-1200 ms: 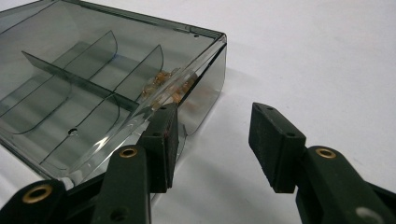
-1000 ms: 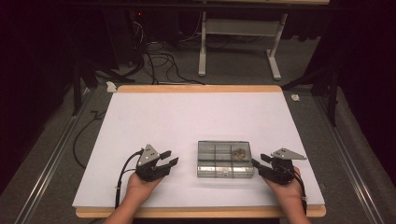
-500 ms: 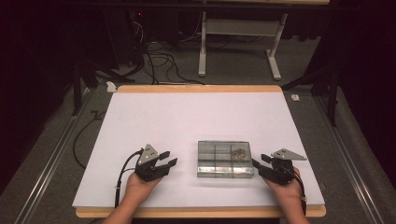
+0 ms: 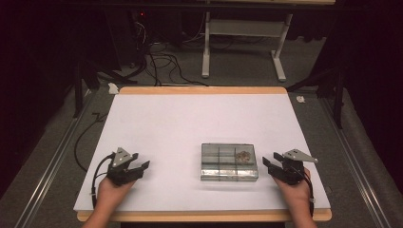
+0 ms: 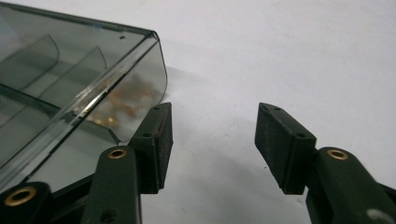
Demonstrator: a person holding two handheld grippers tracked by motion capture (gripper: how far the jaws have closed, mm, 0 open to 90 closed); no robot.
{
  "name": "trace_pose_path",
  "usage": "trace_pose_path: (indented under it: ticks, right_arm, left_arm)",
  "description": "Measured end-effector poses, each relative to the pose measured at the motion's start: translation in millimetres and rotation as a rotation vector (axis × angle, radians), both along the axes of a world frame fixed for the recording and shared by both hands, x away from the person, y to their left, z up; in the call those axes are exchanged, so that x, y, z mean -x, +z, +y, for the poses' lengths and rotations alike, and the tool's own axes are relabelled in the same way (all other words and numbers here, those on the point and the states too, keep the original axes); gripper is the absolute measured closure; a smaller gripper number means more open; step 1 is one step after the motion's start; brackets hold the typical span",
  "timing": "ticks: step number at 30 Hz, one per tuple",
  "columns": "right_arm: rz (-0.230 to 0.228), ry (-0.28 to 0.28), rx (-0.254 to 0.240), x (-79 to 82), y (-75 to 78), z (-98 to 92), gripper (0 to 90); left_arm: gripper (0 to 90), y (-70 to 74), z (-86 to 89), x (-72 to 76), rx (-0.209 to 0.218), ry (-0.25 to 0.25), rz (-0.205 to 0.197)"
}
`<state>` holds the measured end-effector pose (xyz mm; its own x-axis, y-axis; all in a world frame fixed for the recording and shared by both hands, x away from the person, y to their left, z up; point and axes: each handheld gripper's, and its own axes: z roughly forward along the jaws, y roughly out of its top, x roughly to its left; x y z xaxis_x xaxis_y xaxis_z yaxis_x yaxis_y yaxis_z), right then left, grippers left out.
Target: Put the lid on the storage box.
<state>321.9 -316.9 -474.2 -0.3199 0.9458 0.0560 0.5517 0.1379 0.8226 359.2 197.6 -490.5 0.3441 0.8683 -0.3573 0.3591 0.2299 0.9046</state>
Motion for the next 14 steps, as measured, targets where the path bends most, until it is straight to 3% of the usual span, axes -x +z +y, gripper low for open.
trace_pose_path:
  ticks: [4,6,12,14]
  right_arm:
    - [-0.016,0.011,0.1,1.6,-1.9,10.0,46.1]
    - [-0.023,0.01,0.143,2.3,-2.5,14.1,46.1]
    - [-0.015,-0.012,0.105,1.6,-2.4,10.7,45.8]
    - [-0.02,-0.017,0.104,2.3,-2.3,10.9,45.4]
  left_arm:
    - [36.2,3.7,13.3,5.1,0.014,0.039,-0.027]
    - [34.9,2.1,14.7,5.7,0.017,0.036,-0.018]
    - [31.3,-2.2,14.1,8.5,-0.063,0.022,-0.019]
    - [24.6,-2.7,13.9,7.1,-0.056,0.007,0.005]
